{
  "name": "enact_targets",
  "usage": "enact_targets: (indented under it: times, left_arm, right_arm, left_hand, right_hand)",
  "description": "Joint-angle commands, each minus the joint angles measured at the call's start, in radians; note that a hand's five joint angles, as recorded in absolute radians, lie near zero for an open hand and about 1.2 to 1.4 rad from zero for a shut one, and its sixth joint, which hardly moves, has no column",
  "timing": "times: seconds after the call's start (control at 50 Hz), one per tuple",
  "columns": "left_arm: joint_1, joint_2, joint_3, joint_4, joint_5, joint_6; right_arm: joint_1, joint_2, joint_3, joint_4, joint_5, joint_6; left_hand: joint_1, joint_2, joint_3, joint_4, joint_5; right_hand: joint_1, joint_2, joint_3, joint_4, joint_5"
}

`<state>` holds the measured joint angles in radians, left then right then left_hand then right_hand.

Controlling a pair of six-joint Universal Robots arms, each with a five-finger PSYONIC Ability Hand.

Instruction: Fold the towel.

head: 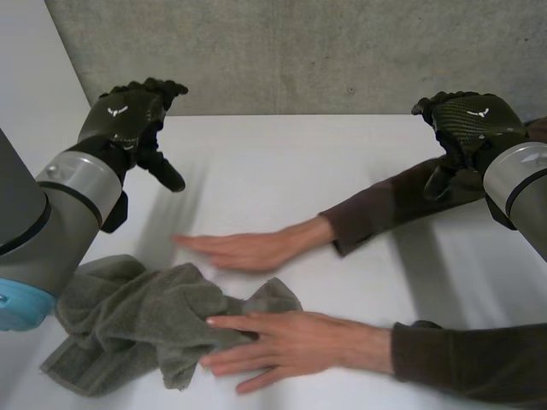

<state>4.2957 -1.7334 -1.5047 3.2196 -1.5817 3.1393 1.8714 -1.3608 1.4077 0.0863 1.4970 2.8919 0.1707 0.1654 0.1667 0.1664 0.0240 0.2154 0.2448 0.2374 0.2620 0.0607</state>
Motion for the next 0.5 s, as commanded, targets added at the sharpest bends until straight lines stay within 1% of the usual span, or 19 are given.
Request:
enact_targets:
  times: [0.02, 0.08, 0.16, 0.24, 0.28, 0.3, 0.34, 0.38, 0.4, 0.46, 0.48, 0.5]
  left_arm:
    - [0.004, 0.008, -0.074, 0.002, 0.000, 0.001]
    - [0.013, 0.011, -0.078, 0.002, 0.000, 0.001]
    - [0.013, 0.023, -0.069, -0.007, 0.002, 0.008]
    - [0.015, 0.060, -0.077, -0.017, 0.006, 0.051]
    - [0.022, 0.092, -0.091, -0.044, 0.017, 0.112]
    - [0.022, 0.092, -0.091, -0.044, 0.017, 0.113]
    - [0.047, 0.129, -0.109, -0.119, 0.048, 0.203]
    - [0.099, 0.159, -0.123, -0.214, 0.106, 0.293]
    - [0.099, 0.160, -0.123, -0.215, 0.106, 0.294]
    - [0.203, 0.175, -0.179, -0.326, 0.216, 0.372]
    - [0.203, 0.175, -0.180, -0.327, 0.216, 0.372]
    - [0.240, 0.182, -0.208, -0.345, 0.251, 0.387]
  right_arm:
    - [0.028, -0.001, 0.004, 0.003, -0.001, 0.000]
    - [0.057, 0.005, 0.000, 0.003, -0.001, -0.003]
    - [0.060, 0.017, -0.001, 0.003, -0.003, -0.003]
    - [0.060, 0.022, -0.003, 0.007, -0.020, -0.002]
    - [0.061, 0.034, -0.009, 0.012, -0.050, -0.002]
    - [0.061, 0.034, -0.009, 0.012, -0.050, -0.002]
    - [0.060, 0.040, -0.009, 0.032, -0.089, -0.002]
    - [0.061, 0.042, -0.012, 0.061, -0.121, -0.002]
    - [0.061, 0.042, -0.012, 0.061, -0.121, -0.002]
    - [0.071, 0.048, -0.010, 0.090, -0.178, 0.003]
    - [0.071, 0.048, -0.010, 0.090, -0.178, 0.003]
    - [0.089, 0.055, -0.010, 0.099, -0.201, 0.006]
  left_hand:
    - [0.005, 0.010, 0.009, 0.009, -0.023]
    - [0.005, 0.010, 0.009, 0.009, -0.023]
    - [0.008, 0.013, 0.012, 0.012, -0.020]
    - [0.025, 0.031, 0.029, 0.029, -0.003]
    - [0.043, 0.048, 0.047, 0.047, 0.015]
    - [0.043, 0.048, 0.047, 0.047, 0.015]
    - [0.052, 0.057, 0.056, 0.056, 0.024]
    - [0.043, 0.048, 0.047, 0.047, 0.015]
    - [0.043, 0.048, 0.047, 0.047, 0.015]
    - [0.040, 0.045, 0.044, 0.044, 0.012]
    - [0.040, 0.045, 0.044, 0.044, 0.012]
    - [0.043, 0.048, 0.047, 0.047, 0.015]
  right_hand:
    - [-0.041, -0.070, -0.063, -0.087, -0.061]
    - [-0.041, -0.070, -0.063, -0.087, -0.061]
    - [-0.041, -0.070, -0.063, -0.087, -0.061]
    - [-0.041, -0.070, -0.063, -0.087, -0.061]
    - [-0.041, -0.070, -0.063, -0.087, -0.061]
    - [-0.041, -0.070, -0.063, -0.087, -0.061]
    - [-0.041, -0.070, -0.063, -0.087, -0.061]
    - [-0.041, -0.070, -0.063, -0.087, -0.061]
    - [-0.041, -0.070, -0.063, -0.087, -0.061]
    - [-0.041, -0.070, -0.063, -0.087, -0.061]
    - [-0.041, -0.070, -0.063, -0.087, -0.061]
    - [-0.041, -0.070, -0.063, -0.087, -0.061]
